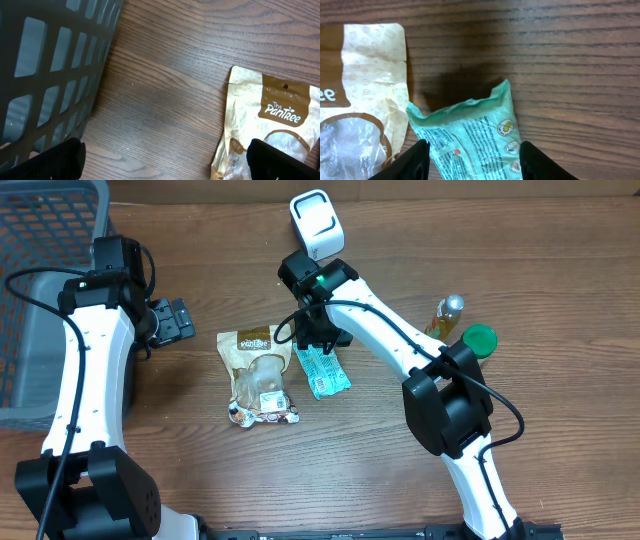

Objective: Scan the item barcode

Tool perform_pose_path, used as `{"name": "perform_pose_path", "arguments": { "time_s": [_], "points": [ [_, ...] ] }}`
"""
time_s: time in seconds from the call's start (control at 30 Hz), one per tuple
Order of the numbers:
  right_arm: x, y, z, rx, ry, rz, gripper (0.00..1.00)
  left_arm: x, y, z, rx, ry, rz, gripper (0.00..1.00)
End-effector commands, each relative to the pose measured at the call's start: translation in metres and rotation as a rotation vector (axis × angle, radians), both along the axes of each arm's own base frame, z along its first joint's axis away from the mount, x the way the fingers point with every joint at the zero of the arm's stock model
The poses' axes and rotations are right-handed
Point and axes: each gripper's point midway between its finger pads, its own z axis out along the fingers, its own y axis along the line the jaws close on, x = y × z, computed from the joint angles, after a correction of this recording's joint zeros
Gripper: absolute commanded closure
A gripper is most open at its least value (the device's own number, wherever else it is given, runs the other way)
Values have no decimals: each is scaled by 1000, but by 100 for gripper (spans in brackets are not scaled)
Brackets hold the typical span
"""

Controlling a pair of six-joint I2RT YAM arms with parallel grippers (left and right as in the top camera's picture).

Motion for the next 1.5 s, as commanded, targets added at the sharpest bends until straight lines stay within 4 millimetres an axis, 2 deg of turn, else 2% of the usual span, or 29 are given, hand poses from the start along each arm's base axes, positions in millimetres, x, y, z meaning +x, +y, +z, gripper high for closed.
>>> {"name": "perform_pose_path", "arguments": {
  "time_s": [0.0, 0.43, 0.87, 1.47],
  "points": [
    [-1, 2, -3, 3, 2, 7, 46, 3, 3, 12, 20, -32, -6, 0],
    [0, 8, -5, 7, -10, 16, 45, 3, 3, 12, 20, -32, -6, 1],
    [0, 2, -35, -51, 17, 14, 45, 3, 3, 12, 20, -32, -6, 0],
    [2, -1, -36, -67, 8, 12, 44, 3, 3, 12, 20, -32, -6, 0]
  ]
}}
